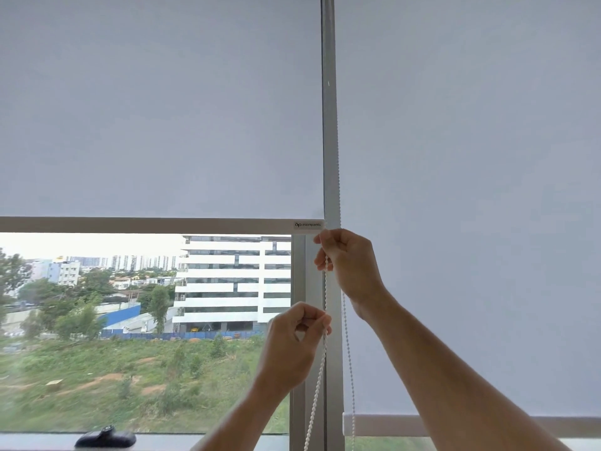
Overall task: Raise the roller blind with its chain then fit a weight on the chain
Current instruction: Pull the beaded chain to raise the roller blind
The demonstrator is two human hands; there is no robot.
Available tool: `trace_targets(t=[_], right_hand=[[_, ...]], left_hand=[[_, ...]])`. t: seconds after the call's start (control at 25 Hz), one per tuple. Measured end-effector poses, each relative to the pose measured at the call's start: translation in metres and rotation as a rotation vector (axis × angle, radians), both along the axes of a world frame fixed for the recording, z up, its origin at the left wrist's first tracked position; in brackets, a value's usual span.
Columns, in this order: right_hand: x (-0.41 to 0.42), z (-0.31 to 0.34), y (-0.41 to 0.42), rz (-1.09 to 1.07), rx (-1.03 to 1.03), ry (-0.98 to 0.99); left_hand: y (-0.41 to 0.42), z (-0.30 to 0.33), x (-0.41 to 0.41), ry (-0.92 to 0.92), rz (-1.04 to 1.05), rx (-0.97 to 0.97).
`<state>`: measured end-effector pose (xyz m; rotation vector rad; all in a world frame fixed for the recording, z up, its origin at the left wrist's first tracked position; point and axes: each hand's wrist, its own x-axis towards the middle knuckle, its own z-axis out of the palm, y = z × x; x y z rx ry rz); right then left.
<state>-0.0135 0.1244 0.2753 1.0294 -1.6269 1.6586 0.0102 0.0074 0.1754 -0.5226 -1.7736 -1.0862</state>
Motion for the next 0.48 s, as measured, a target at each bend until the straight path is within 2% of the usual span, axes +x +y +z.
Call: trace_targets(t=[0.24, 0.4, 0.48], right_hand=[[-0.005, -0.020, 0.005, -0.068, -0.095, 0.047], [-0.007, -0.039, 0.005, -0.085, -0.080, 0.031], [-0.009, -0.056, 0.003, -0.087, -0.060, 0.002]], left_hand=[[-0.001, 0.000, 0.001, -0.042, -0.095, -0.109], [-0.011, 0.027, 0.000, 0.003, -0.108, 0.120], [-0.010, 0.042, -0.001, 0.007, -0.059, 0.160]])
